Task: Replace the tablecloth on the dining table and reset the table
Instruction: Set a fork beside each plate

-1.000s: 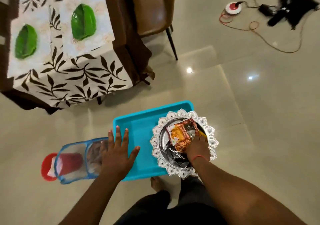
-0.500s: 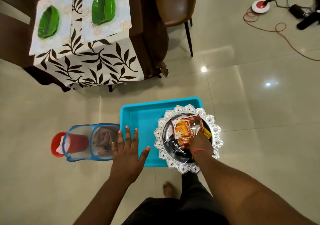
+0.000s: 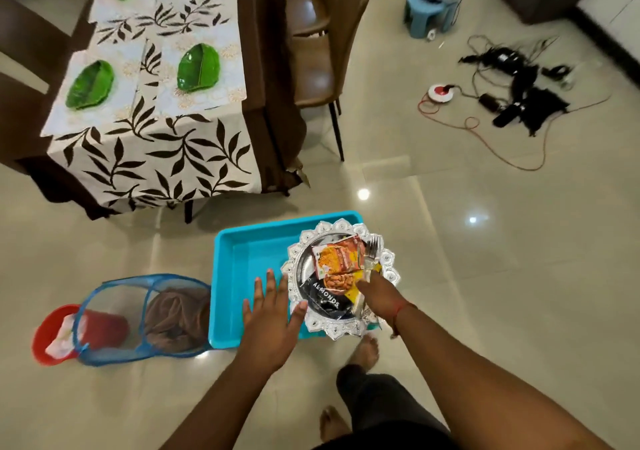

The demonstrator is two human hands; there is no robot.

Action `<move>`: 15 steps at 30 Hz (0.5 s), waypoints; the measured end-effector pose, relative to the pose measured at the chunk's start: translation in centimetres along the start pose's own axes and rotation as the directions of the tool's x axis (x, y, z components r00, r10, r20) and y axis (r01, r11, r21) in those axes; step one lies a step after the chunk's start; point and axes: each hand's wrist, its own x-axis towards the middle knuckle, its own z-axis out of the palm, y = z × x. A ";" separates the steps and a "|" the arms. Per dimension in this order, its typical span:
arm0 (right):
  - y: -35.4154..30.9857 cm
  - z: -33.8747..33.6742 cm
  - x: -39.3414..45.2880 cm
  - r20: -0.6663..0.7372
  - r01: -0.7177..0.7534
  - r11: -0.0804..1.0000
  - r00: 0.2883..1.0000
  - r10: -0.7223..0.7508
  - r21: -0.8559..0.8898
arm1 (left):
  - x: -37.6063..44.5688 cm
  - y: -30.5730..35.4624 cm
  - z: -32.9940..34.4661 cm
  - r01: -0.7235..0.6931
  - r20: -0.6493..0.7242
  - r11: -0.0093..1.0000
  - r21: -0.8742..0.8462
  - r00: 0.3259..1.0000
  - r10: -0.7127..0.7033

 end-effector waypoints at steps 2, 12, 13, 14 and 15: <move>-0.4 -1.3 -2.7 0.023 0.062 0.990 0.998 -0.065 0.128 | 0.2 2.8 0.3 -0.040 0.047 0.995 -0.089 0.998 0.045; -6.0 -15.1 -9.8 0.117 0.237 0.931 0.954 -0.277 0.276 | 2.9 21.4 -2.7 -0.229 0.019 0.902 -0.365 0.967 0.253; -6.2 -16.9 -9.9 0.116 0.256 0.931 0.949 -0.293 0.260 | 3.1 23.5 -2.7 -0.179 0.062 0.835 -0.520 0.967 0.245; -6.3 -19.3 -9.9 0.116 0.273 0.932 0.945 -0.307 0.239 | 3.6 26.4 -2.9 -0.108 0.096 0.744 -0.660 0.969 0.226; -6.7 -21.2 -10.1 0.124 0.289 0.930 0.938 -0.322 0.226 | 4.2 28.7 -3.0 -0.030 0.122 0.652 -0.758 0.975 0.186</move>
